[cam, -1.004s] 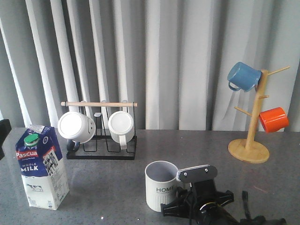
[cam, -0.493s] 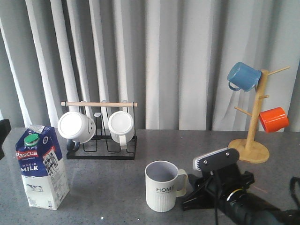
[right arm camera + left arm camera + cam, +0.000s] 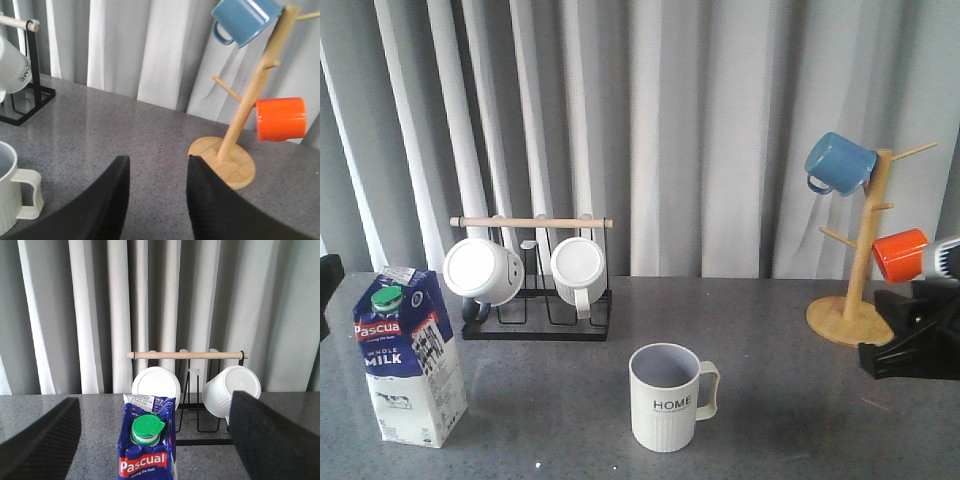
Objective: Place milk next to cup
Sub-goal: 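Open the right gripper and withdraw it from the mug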
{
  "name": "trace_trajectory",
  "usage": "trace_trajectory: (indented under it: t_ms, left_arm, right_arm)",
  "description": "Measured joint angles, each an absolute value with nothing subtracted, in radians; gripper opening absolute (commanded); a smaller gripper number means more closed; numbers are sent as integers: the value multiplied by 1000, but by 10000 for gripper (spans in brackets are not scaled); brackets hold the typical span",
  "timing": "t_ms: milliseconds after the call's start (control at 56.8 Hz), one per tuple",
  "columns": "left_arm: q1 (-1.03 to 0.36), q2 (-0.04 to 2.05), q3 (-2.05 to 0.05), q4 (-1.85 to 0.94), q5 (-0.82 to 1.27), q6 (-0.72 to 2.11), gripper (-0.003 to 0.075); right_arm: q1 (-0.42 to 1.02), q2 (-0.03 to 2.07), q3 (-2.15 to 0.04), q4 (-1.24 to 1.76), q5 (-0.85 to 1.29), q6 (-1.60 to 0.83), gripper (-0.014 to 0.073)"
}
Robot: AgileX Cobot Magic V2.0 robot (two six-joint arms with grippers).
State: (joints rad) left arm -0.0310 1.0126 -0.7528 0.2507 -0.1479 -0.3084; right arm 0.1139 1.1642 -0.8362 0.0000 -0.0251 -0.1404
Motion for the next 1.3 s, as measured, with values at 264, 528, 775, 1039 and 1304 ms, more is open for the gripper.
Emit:
trace_trajectory:
  t_ms: [264, 528, 775, 1039, 1304]
  left_arm:
    - [-31, 1013, -753, 251, -148, -308, 587]
    - [-31, 1013, -753, 251, -148, -308, 587]
    - [-31, 1013, -753, 251, -148, -308, 587]
    - [-31, 1013, -753, 251, -148, -308, 587]
    - [-31, 1013, -753, 251, -148, -308, 587]
  right_arm:
    - [80, 951, -831, -219, 7, 138, 192]
    - [80, 907, -830, -281, 33, 193, -9]
    - [80, 907, -830, -283, 53, 192, -8]
    - [80, 910, -830, -283, 59, 192, -8]
    - [80, 910, -830, -283, 59, 192, -8]
